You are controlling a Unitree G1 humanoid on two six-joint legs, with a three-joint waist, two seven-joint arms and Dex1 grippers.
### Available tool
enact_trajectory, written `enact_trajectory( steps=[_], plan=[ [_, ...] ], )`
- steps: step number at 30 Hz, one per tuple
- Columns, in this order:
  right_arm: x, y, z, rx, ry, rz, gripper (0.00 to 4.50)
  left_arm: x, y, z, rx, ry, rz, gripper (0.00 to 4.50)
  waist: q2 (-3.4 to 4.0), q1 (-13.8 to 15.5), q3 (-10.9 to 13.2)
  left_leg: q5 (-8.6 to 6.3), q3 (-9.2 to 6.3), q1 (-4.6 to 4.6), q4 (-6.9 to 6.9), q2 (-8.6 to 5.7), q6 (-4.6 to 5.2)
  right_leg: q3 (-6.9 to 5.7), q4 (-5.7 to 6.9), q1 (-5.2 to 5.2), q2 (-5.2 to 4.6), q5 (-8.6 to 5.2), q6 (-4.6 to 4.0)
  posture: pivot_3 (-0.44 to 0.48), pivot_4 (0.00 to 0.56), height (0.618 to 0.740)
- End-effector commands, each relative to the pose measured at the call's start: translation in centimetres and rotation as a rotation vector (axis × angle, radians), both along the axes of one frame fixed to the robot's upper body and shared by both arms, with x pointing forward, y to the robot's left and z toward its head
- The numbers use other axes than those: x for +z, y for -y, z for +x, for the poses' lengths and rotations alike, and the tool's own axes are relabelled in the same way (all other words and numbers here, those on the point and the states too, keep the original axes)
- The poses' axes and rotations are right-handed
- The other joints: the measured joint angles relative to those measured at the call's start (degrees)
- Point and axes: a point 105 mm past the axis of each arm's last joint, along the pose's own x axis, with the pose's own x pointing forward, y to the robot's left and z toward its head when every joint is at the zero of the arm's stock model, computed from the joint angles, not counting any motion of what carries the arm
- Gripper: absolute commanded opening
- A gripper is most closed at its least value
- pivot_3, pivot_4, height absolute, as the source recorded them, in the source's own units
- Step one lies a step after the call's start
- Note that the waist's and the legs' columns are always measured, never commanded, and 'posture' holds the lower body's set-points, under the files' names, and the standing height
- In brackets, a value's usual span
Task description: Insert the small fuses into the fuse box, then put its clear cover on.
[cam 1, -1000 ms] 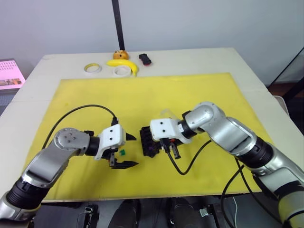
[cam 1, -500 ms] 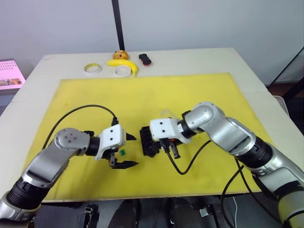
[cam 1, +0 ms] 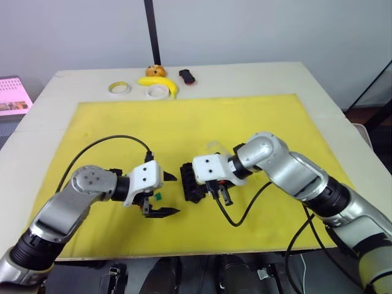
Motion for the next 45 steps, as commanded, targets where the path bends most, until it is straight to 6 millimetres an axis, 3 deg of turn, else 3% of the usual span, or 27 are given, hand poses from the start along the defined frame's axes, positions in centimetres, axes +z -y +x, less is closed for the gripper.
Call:
enact_trajectory(
  steps=[1, 4, 7, 18, 24, 27, 30, 45],
  plan=[
    [-0.3, 0.1, 0.2, -0.007, 0.009, -0.012, 0.00, 0.3, 0.3, -0.3, -0.018, 0.020, 0.002, 4.48, 0.00, 0.00, 0.00, 0.00, 0.00, 0.00, 0.00, 0.00, 0.00, 0.00, 0.00, 0.00, 0.00, 0.00, 0.00, 0.000, 0.150, 0.740],
    [0.0, 0.0, 0.2, -0.009, 0.010, -0.002, 0.96, 0.3, 0.2, -0.3, -0.017, 0.021, 0.003, 4.50, 0.00, 0.04, 0.00, 0.00, 0.00, 0.00, 0.00, 0.00, 0.00, 0.00, 0.00, 0.00, 0.00, 0.00, 0.00, 0.000, 0.150, 0.740],
    [0.2, -0.1, 0.1, -0.011, 0.007, 0.010, 2.39, 0.3, 0.2, -0.3, -0.017, 0.024, 0.004, 4.50, 0.00, 0.02, 0.00, 0.00, 0.00, 0.00, 0.00, 0.00, 0.00, 0.00, 0.00, 0.00, 0.00, 0.00, 0.00, 0.000, 0.150, 0.740],
    [2.4, -0.4, -0.5, 0.004, -0.032, 0.090, 2.39, 0.4, 0.1, -0.1, -0.014, 0.026, 0.005, 4.50, 0.00, 0.03, 0.00, 0.00, 0.00, 0.00, 0.00, 0.00, 0.00, 0.00, 0.01, 0.00, 0.00, 0.00, 0.00, 0.000, 0.150, 0.740],
    [4.3, -0.4, -0.5, 0.023, -0.019, 0.245, 2.39, 0.7, -0.3, 0.3, 0.006, 0.034, 0.006, 4.50, 0.00, 0.06, 0.00, 0.00, 0.00, 0.00, 0.00, 0.00, 0.00, 0.00, 0.01, 0.00, 0.00, 0.00, 0.00, 0.000, 0.150, 0.740],
    [3.9, -0.3, -0.5, 0.037, -0.038, 0.331, 1.52, 0.8, -0.5, 0.5, 0.013, 0.036, 0.006, 4.50, -0.05, 0.13, -0.03, 0.00, -0.01, 0.00, 0.00, 0.00, 0.00, 0.00, 0.01, 0.01, 0.00, 0.00, 0.00, 0.000, 0.150, 0.740],
    [2.8, -0.1, -0.1, -0.008, -0.068, 0.371, 0.07, 0.9, -0.7, 0.6, 0.027, 0.036, 0.002, 4.50, -0.05, 0.09, -0.03, 0.00, 0.00, 0.00, 0.01, 0.00, 0.00, 0.01, 0.02, 0.01, 0.00, 0.01, 0.00, 0.000, 0.150, 0.740],
    [0.6, 0.2, 0.2, -0.083, -0.141, 0.387, 0.02, 0.9, -0.9, 1.3, 0.053, 0.041, -0.004, 4.50, -0.05, -0.07, -0.03, 0.01, 0.01, 0.00, 0.01, -0.01, -0.01, 0.03, 0.06, -0.02, 0.01, 0.01, 0.00, 0.000, 0.150, 0.740]
  ],
)
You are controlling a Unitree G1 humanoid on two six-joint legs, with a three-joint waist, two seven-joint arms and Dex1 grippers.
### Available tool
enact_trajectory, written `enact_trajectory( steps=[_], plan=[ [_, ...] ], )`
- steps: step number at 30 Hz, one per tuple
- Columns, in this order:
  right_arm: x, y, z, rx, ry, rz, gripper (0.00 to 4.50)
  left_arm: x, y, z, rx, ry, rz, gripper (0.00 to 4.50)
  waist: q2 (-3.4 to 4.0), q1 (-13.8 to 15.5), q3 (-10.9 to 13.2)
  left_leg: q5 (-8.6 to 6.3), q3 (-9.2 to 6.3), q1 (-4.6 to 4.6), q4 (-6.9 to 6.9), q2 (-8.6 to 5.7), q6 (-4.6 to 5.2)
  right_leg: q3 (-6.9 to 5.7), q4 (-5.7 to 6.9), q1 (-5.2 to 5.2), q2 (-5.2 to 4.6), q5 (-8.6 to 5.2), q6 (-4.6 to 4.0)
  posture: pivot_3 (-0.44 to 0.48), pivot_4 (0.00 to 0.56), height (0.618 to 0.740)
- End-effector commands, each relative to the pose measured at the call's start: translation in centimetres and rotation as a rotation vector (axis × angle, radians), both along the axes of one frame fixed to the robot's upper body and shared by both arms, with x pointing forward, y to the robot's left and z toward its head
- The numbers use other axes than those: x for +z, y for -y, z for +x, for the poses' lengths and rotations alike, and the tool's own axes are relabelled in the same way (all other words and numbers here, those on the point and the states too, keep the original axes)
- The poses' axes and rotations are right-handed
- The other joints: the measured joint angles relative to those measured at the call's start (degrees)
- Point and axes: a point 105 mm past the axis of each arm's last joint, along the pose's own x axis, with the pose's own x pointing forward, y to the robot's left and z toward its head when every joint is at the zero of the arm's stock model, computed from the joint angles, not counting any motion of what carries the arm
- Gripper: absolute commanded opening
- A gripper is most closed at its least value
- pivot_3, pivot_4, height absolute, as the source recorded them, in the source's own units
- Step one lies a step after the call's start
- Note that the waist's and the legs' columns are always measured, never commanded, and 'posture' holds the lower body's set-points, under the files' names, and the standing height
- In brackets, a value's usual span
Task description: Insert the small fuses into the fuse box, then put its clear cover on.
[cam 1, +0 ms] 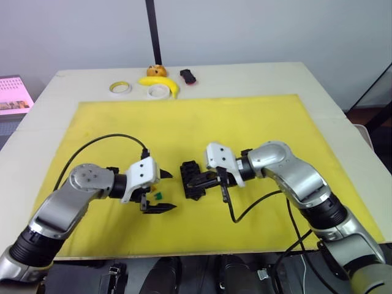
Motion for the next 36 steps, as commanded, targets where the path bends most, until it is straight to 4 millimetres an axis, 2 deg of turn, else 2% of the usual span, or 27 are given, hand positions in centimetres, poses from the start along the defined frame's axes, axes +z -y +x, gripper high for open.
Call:
enact_trajectory(
  steps=[1, 13, 20, 30, 33, 36],
  plan=[
    [0.3, 0.0, 0.4, -0.014, 0.025, 0.017, 0.02, 1.0, 0.0, 0.3, 0.006, 0.047, -0.009, 4.50, 0.00, -0.10, 0.00, 0.00, 0.00, 0.00, 0.00, 0.00, 0.00, 0.00, 0.00, 0.00, 0.00, 0.00, 0.00, 0.000, 0.150, 0.740],
    [-3.3, 0.9, 0.6, -0.031, -0.014, -0.076, 0.02, 0.9, 0.1, 0.4, 0.013, 0.048, -0.014, 4.50, 0.00, 0.02, 0.00, 0.00, 0.01, 0.03, 0.00, 0.01, 0.00, 0.02, 0.02, 0.02, 0.02, 0.00, 0.00, 0.000, 0.150, 0.740],
    [-3.7, 1.0, 0.7, -0.005, 0.031, -0.104, 0.02, 1.0, 0.1, 0.4, 0.013, 0.050, -0.016, 4.50, -0.01, -0.01, -0.01, 0.00, 0.02, 0.10, 0.00, 0.01, 0.00, 0.02, 0.02, 0.09, 0.02, 0.00, 0.00, 0.000, 0.150, 0.740],
    [-0.5, 0.2, 1.2, -0.004, 0.070, -0.018, 0.02, 1.0, 0.1, 0.5, 0.015, 0.054, -0.014, 4.50, -0.01, 0.07, -0.01, 0.00, 0.01, 0.11, 0.01, 0.01, 0.00, 0.02, 0.02, 0.11, 0.02, 0.00, 0.00, 0.000, 0.150, 0.740],
    [0.9, 0.0, 0.3, 0.030, 0.057, 0.020, 0.02, 1.1, -0.1, 0.6, 0.018, 0.053, -0.011, 4.50, -0.01, 0.10, -0.01, 0.00, 0.01, 0.10, 0.01, 0.01, 0.00, 0.02, 0.02, 0.10, 0.02, 0.00, 0.00, 0.000, 0.150, 0.740],
    [3.6, -0.2, -0.2, 0.046, 0.039, 0.087, 0.02, 1.4, -0.6, 0.8, 0.038, 0.052, -0.010, 4.50, 0.00, -0.04, 0.00, 0.00, 0.01, 0.08, 0.00, 0.01, 0.00, 0.02, 0.02, 0.06, 0.02, 0.00, 0.00, 0.000, 0.150, 0.740]
  ],
)
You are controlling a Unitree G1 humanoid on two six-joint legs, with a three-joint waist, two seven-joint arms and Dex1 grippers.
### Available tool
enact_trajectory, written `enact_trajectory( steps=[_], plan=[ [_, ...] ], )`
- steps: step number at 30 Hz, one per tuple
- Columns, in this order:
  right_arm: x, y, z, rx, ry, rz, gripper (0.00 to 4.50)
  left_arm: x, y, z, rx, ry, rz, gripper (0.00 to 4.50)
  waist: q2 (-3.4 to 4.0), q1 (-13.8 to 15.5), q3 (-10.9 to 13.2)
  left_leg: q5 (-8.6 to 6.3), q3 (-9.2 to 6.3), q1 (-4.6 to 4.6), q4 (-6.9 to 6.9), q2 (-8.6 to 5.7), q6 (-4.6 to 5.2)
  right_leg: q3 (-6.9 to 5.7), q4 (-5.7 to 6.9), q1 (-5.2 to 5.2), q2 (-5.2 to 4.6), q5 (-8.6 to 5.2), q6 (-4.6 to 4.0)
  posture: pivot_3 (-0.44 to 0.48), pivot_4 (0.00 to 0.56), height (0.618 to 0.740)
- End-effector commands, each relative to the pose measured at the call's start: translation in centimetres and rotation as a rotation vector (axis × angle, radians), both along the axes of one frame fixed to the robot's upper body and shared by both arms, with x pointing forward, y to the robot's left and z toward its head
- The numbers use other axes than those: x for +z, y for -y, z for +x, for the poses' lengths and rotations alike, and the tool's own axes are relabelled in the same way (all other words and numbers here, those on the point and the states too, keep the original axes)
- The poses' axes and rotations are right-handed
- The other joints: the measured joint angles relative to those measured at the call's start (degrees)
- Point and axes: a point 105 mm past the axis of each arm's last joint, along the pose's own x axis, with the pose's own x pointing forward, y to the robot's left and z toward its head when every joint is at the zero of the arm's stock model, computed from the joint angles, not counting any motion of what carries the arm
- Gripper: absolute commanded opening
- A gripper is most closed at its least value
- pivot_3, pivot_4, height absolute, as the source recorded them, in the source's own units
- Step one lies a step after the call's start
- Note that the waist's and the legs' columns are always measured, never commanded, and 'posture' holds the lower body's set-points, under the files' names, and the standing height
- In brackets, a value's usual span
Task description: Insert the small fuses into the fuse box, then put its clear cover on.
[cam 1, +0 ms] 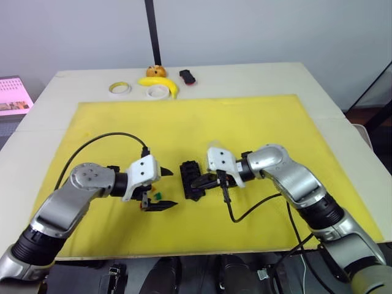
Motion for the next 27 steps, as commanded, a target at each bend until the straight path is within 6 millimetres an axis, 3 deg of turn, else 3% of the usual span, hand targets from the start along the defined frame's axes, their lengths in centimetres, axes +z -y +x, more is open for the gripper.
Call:
enact_trajectory(
  steps=[1, 7, 12, 15, 22, 23, 27],
  plan=[
    [4.3, -0.4, -0.9, 0.050, 0.046, 0.091, 0.02, 1.4, -0.8, 0.5, 0.027, 0.043, 0.000, 4.50, 0.00, -0.07, 0.00, 0.00, 0.00, -0.01, 0.00, 0.00, 0.00, 0.01, 0.01, -0.02, 0.00, 0.00, 0.00, 0.000, 0.150, 0.740],
    [5.9, 1.3, -1.2, 0.037, 0.074, 0.078, 0.02, 3.2, -2.6, 0.5, 0.079, 0.007, -0.054, 4.50, 0.00, 0.16, 0.00, 0.00, -0.01, -0.02, 0.00, 0.00, 0.00, 0.00, 0.00, -0.01, -0.01, 0.00, 0.00, 0.000, 0.150, 0.740],
    [6.2, 5.4, -0.6, -0.037, 0.108, -0.001, 0.02, 3.8, -7.0, -1.3, 0.154, -0.129, -0.036, 4.50, 0.01, -0.10, 0.01, 0.00, 0.02, -0.03, -0.02, 0.00, 0.00, 0.01, -0.01, -0.05, -0.02, 0.00, 0.00, 0.000, 0.150, 0.740],
    [6.4, 7.5, -0.2, -0.084, 0.116, -0.029, 0.81, 4.1, -9.5, -2.2, 0.215, -0.190, -0.030, 4.50, 0.02, -0.13, 0.02, 0.00, 0.06, -0.02, -0.04, 0.06, 0.01, 0.01, -0.01, -0.07, 0.00, 0.00, 0.00, 0.000, 0.150, 0.740],
    [6.3, 12.5, 0.6, -0.212, 0.129, -0.111, 4.27, 4.2, -15.2, -3.4, 0.379, -0.268, 0.012, 4.50, 0.02, 0.07, 0.03, -0.01, 0.12, -0.02, -0.06, 0.08, 0.01, 0.01, -0.05, -0.06, -0.14, -0.01, -0.01, 0.000, 0.150, 0.740],
    [6.2, 12.8, 0.7, -0.225, 0.132, -0.117, 4.44, 4.1, -15.6, -3.5, 0.388, -0.274, 0.016, 4.50, 0.03, 0.02, 0.03, -0.01, 0.14, -0.02, -0.08, 0.07, 0.01, 0.01, -0.05, -0.06, -0.16, -0.01, -0.01, 0.000, 0.150, 0.740],
    [6.3, 12.9, 0.9, -0.232, 0.140, -0.107, 4.44, 3.7, -15.5, -3.4, 0.384, -0.283, 0.003, 4.50, 0.03, 0.01, 0.03, -0.01, 0.18, -0.02, -0.08, 0.09, 0.01, 0.01, -0.06, -0.09, -0.22, -0.01, -0.01, 0.000, 0.150, 0.740]
  ],
)
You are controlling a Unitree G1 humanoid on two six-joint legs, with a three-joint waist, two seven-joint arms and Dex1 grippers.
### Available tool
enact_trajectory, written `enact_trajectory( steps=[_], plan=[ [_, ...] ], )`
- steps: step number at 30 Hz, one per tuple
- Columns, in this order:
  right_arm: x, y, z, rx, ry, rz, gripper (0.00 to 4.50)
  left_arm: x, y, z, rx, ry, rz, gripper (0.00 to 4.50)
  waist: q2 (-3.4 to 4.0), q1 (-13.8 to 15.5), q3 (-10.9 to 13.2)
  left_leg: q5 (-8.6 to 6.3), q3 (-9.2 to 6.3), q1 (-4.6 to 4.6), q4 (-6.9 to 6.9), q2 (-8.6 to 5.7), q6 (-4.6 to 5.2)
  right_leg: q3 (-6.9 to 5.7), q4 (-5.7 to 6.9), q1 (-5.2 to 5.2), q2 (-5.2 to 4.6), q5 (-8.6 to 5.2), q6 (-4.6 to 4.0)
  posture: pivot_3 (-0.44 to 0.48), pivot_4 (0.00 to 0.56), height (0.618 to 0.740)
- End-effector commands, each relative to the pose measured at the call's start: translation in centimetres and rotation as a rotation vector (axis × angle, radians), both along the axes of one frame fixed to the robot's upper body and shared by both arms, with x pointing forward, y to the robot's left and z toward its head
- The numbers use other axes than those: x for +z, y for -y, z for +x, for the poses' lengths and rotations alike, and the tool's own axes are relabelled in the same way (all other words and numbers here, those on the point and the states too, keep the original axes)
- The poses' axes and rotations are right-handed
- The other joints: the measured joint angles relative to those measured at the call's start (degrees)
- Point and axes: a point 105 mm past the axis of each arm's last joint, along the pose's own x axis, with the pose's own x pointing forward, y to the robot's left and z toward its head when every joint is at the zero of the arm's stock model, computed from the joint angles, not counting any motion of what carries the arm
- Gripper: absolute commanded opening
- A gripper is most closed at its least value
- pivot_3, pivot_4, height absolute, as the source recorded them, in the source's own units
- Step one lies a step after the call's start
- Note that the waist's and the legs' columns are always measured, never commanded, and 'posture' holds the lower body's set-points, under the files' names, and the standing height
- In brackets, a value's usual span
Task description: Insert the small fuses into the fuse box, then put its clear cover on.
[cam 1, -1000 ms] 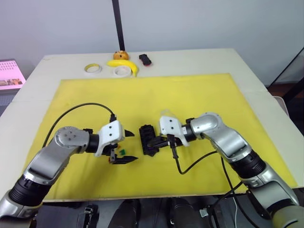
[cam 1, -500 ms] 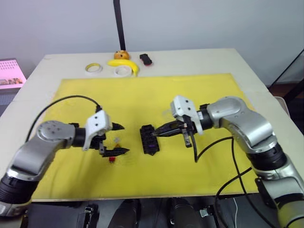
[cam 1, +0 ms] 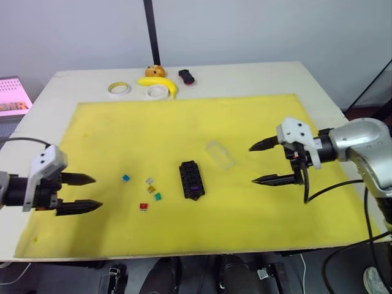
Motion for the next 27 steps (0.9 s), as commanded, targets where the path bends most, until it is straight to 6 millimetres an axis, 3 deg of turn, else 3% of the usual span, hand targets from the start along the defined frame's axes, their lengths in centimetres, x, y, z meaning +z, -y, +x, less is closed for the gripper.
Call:
enact_trajectory(
  steps=[1, 7, 14, 21, 27],
  plan=[
    [1.5, -0.3, -0.1, 0.021, 0.063, 0.021, 4.44, 0.8, 0.7, 0.2, -0.033, 0.031, -0.011, 4.50, 0.00, 0.05, 0.00, 0.00, 0.01, 0.00, 0.00, 0.00, 0.00, 0.02, 0.00, 0.00, -0.03, 0.00, 0.00, 0.000, 0.150, 0.740],
    [2.1, -3.6, -1.4, 0.133, 0.062, 0.068, 4.44, -0.2, 4.8, -0.6, -0.062, -0.169, -0.319, 4.50, 0.02, -0.02, 0.01, 0.00, 0.01, -0.02, 0.00, 0.00, 0.00, 0.06, 0.00, -0.02, -0.03, 0.00, 0.01, 0.000, 0.150, 0.740],
    [3.0, -6.9, -3.2, 0.252, 0.060, 0.104, 4.44, -2.8, 5.7, -1.1, 0.047, -0.417, -0.495, 4.50, 0.02, 0.07, 0.00, 0.00, -0.01, -0.02, 0.02, 0.00, 0.00, 0.06, 0.02, -0.02, -0.02, 0.01, 0.01, 0.000, 0.150, 0.740],
    [3.1, -7.4, -3.2, 0.244, 0.066, 0.105, 4.44, -4.6, 5.5, -0.1, 0.177, -0.556, -0.619, 4.50, -0.01, 0.22, -0.01, -0.01, -0.01, -0.01, 0.04, -0.04, 0.02, 0.05, 0.01, 0.00, -0.04, 0.01, 0.01, 0.000, 0.150, 0.740],
    [3.2, -7.5, -3.2, 0.236, 0.072, 0.100, 4.44, -5.4, 7.3, -0.3, 0.147, -0.625, -0.643, 4.50, -0.01, 0.26, -0.02, -0.01, -0.01, -0.01, 0.04, -0.05, 0.02, 0.07, 0.02, 0.00, -0.08, 0.01, 0.01, 0.000, 0.150, 0.740]
  ],
)
